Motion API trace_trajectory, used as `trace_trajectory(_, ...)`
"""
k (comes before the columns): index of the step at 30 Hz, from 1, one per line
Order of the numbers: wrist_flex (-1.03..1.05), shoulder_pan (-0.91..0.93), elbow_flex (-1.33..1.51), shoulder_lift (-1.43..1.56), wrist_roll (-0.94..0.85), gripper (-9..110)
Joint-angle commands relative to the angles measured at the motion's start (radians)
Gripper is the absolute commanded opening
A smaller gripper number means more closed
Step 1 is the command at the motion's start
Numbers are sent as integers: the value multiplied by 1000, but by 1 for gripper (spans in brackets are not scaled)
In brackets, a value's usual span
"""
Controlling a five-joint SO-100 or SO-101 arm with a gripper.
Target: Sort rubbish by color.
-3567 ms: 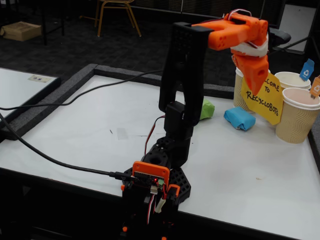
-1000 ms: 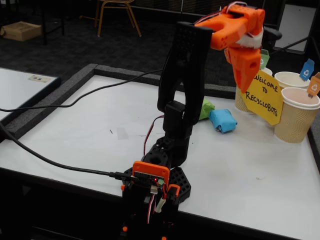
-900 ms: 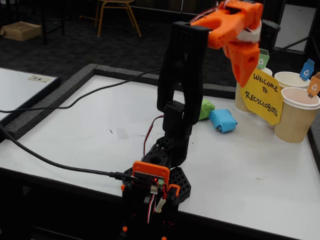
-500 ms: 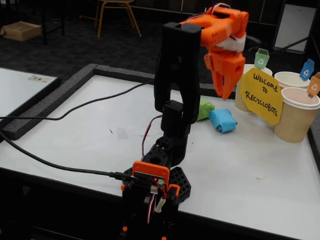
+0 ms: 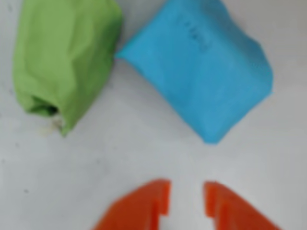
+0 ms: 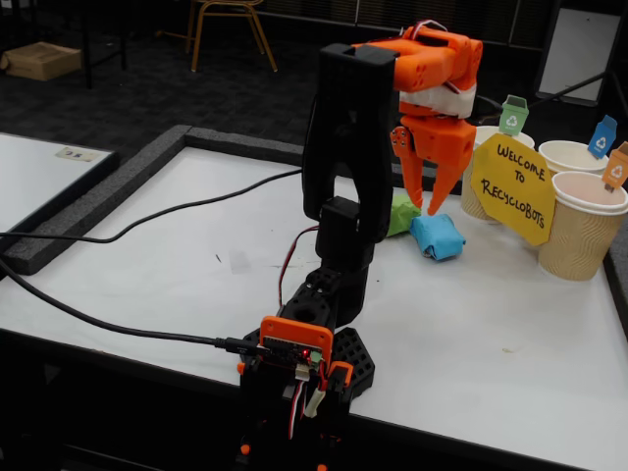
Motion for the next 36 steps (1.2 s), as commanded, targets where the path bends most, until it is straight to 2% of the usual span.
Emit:
trace_trajectory(1,78,23,-38,87,-149,3)
trace_trajectory(7,169,3,-81,63,-201,3)
trace_trajectory(16,98,-9,-94,60,-144,2)
trace_trajectory(22,-153,-3,-106,60,222,0)
trace_trajectory(30,-178,-12,-149,61,689,0)
trace_trajectory(36,-207,37,-149,63,1180,0)
